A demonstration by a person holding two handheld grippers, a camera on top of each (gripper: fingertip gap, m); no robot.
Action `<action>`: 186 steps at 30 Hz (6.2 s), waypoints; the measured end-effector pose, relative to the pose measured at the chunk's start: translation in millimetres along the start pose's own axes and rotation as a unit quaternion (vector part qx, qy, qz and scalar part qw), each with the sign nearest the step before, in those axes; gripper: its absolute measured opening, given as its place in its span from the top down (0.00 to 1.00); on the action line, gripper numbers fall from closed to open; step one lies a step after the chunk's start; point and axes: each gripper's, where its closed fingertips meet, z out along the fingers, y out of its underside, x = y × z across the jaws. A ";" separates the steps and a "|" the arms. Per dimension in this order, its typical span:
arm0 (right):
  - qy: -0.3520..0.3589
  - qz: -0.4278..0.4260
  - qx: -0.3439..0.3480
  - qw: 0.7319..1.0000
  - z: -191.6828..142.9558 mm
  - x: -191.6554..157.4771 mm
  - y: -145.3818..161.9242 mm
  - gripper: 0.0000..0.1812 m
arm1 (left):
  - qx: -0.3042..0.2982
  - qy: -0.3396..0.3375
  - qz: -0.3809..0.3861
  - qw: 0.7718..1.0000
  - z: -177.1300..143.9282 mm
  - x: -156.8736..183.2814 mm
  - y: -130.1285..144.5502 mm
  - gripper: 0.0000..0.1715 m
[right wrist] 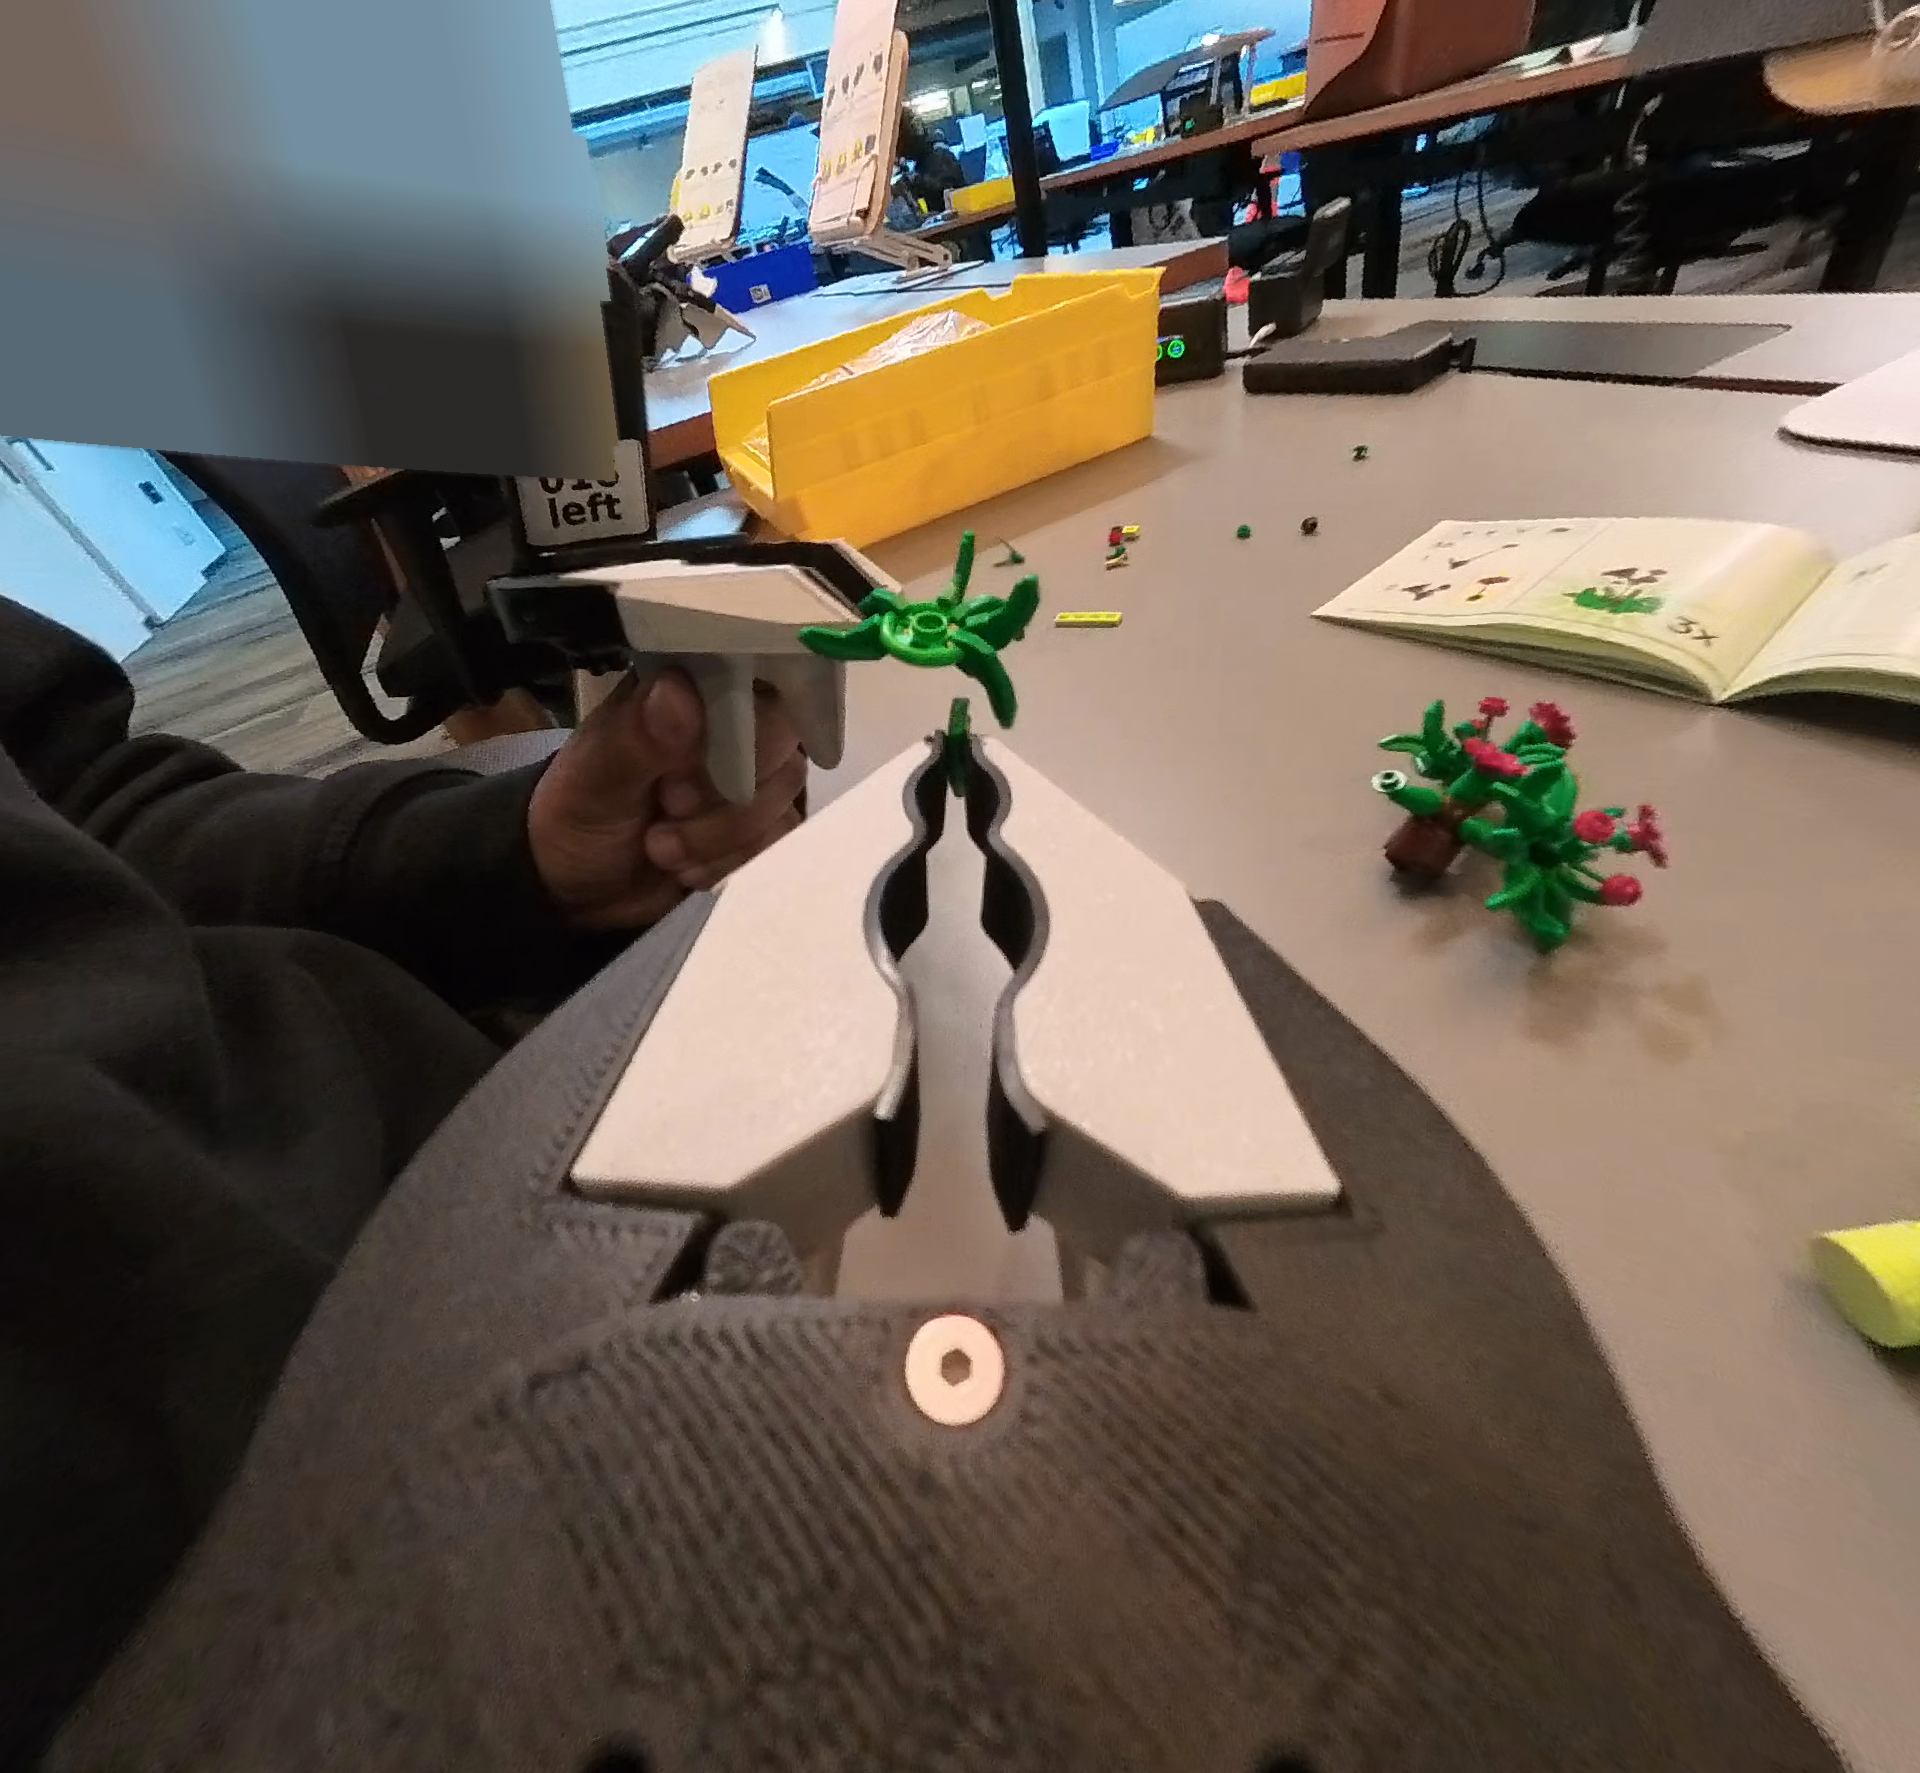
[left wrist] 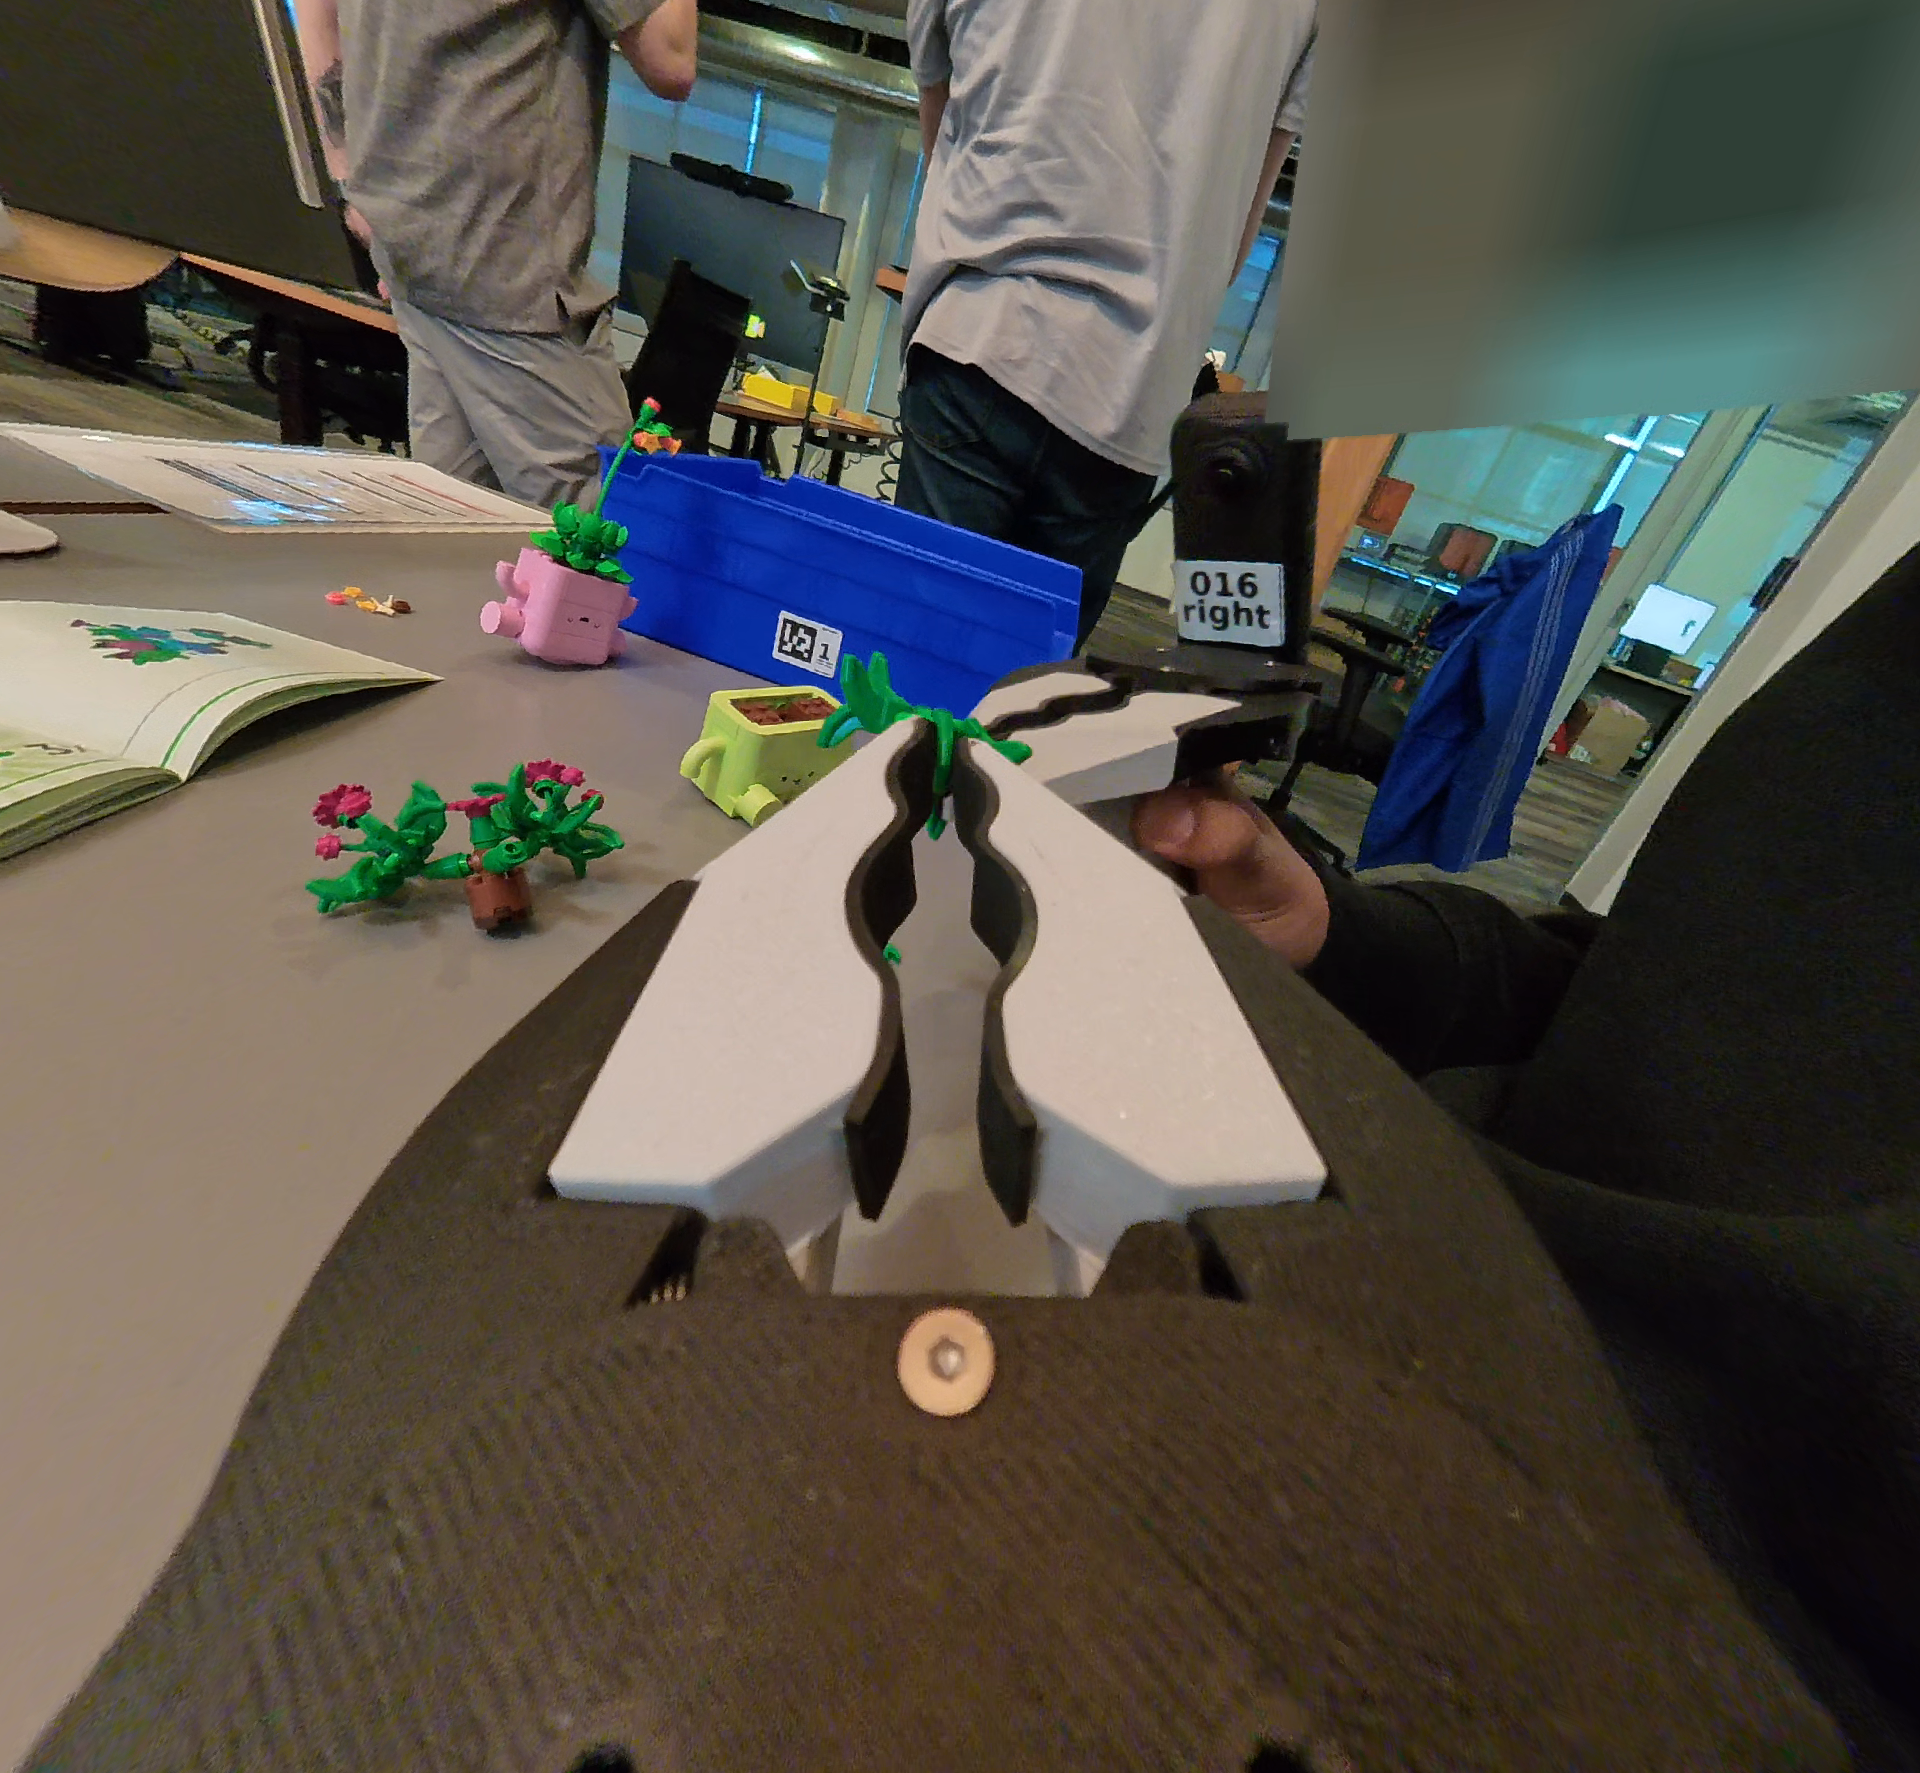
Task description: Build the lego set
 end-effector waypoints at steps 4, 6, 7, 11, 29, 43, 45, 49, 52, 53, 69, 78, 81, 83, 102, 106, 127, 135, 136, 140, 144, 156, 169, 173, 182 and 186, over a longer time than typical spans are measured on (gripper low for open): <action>-0.007 0.005 0.011 1.000 1.0 -3.3 -3.1 1.00 | -0.010 0.011 0.005 1.000 2.0 3.7 2.3 1.00; -0.008 0.006 0.017 1.000 0.4 -3.6 -4.9 1.00 | -0.011 0.014 0.003 1.000 2.2 4.2 2.6 1.00; -0.009 0.007 0.021 1.000 -0.3 -3.5 -6.1 1.00 | -0.012 0.015 0.002 1.000 2.3 4.2 2.8 1.00; -0.027 0.024 0.040 0.999 -3.0 -5.2 -11.5 1.00 | -0.029 0.004 0.008 1.000 3.5 2.6 6.6 1.00; 0.032 -0.002 -0.170 0.985 8.4 6.4 53.5 1.00 | -0.072 -0.088 0.077 0.990 -3.3 -20.5 9.9 1.00; 0.040 -0.004 -0.150 0.988 4.6 9.9 46.7 1.00 | -0.216 -0.126 0.103 0.963 -1.3 -33.4 46.8 1.00; 0.043 -0.004 -0.154 0.987 5.0 10.7 47.6 1.00 | -0.239 -0.126 0.065 0.961 -3.8 -38.2 54.4 1.00; 0.048 0.007 -0.156 0.987 4.9 13.5 48.4 1.00 | -0.234 -0.129 0.059 0.962 -5.0 -39.9 53.0 1.00; 0.053 0.029 -0.200 0.978 4.4 17.1 63.6 1.00 | -0.243 -0.130 0.057 0.960 -4.7 -41.0 55.9 1.00; 0.058 0.030 -0.223 0.973 4.4 18.3 71.3 1.00 | -0.245 -0.130 0.055 0.959 -4.8 -41.4 56.5 1.00; 0.059 0.048 -0.211 0.975 5.2 18.5 68.0 1.00 | -0.362 -0.113 -0.032 0.925 -17.4 -43.9 95.9 1.00; 0.081 0.014 -0.258 0.963 8.2 19.9 82.7 1.00 | -0.363 -0.067 -0.137 0.919 -20.1 -32.5 102.0 0.85; 0.082 0.015 -0.259 0.962 8.3 20.6 83.1 1.00 | -0.342 -0.043 -0.212 0.914 -17.3 -28.5 99.9 0.85; 0.083 0.013 -0.261 0.962 8.7 21.0 83.4 1.00 | -0.330 -0.037 -0.250 0.910 -15.1 -28.5 99.2 0.87; 0.088 -0.021 -0.283 0.955 14.6 21.1 87.9 1.00 | -0.274 -0.031 -0.363 0.890 1.2 -45.5 91.4 0.87; 0.104 -0.022 -0.280 0.954 5.6 29.0 84.6 1.00 | -0.262 -0.033 -0.371 0.890 0.2 -48.1 88.6 0.87; 0.123 -0.021 -0.277 0.953 1.8 38.5 84.2 1.00 | -0.283 -0.008 -0.399 0.872 8.8 -48.6 93.2 0.96; 0.125 -0.042 -0.264 0.956 4.4 36.1 79.3 1.00 | -0.258 -0.012 -0.393 0.882 8.7 -52.3 86.1 0.98; 0.125 -0.045 -0.260 0.956 4.8 35.4 78.1 1.00 | -0.250 -0.015 -0.389 0.887 8.5 -53.4 83.6 0.98; 0.128 -0.058 -0.236 0.961 6.8 33.3 69.8 1.00 | -0.227 -0.007 -0.387 0.894 8.4 -51.8 76.1 0.98; 0.132 -0.095 -0.197 0.967 9.3 28.0 55.3 1.00 | -0.156 0.052 -0.426 0.889 15.2 -36.2 54.8 0.98; 0.185 -0.226 -0.118 0.949 5.1 19.9 20.1 1.00 | -0.026 0.116 -0.467 0.876 11.3 -25.8 19.2 0.97; 0.199 -0.254 -0.099 0.941 0.4 18.2 10.0 1.00 | -0.017 0.085 -0.443 0.892 12.8 -27.8 20.2 0.98; 0.199 -0.260 -0.097 0.940 0.1 17.5 9.3 1.00 | -0.016 0.087 -0.436 0.896 13.2 -27.2 19.2 0.98; 0.192 -0.275 -0.095 0.937 1.0 14.2 9.4 1.00 | -0.015 0.124 -0.438 0.890 15.5 -20.4 15.1 0.96; 0.194 -0.289 -0.094 0.933 1.7 12.1 8.3 1.00 | -0.021 0.118 -0.431 0.894 17.3 -20.8 16.8 0.95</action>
